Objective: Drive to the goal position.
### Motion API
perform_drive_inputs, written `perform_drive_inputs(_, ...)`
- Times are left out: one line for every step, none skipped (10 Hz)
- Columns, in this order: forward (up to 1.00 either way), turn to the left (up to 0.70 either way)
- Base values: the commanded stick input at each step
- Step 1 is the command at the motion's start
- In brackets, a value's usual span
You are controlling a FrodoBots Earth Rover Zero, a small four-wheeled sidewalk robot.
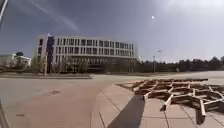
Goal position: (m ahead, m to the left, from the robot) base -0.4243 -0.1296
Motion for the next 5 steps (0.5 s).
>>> perform_drive_inputs(0.05, 0.0)
perform_drive_inputs(0.05, 0.0)
perform_drive_inputs(0.05, 0.0)
perform_drive_inputs(0.05, 0.0)
perform_drive_inputs(0.05, 0.0)
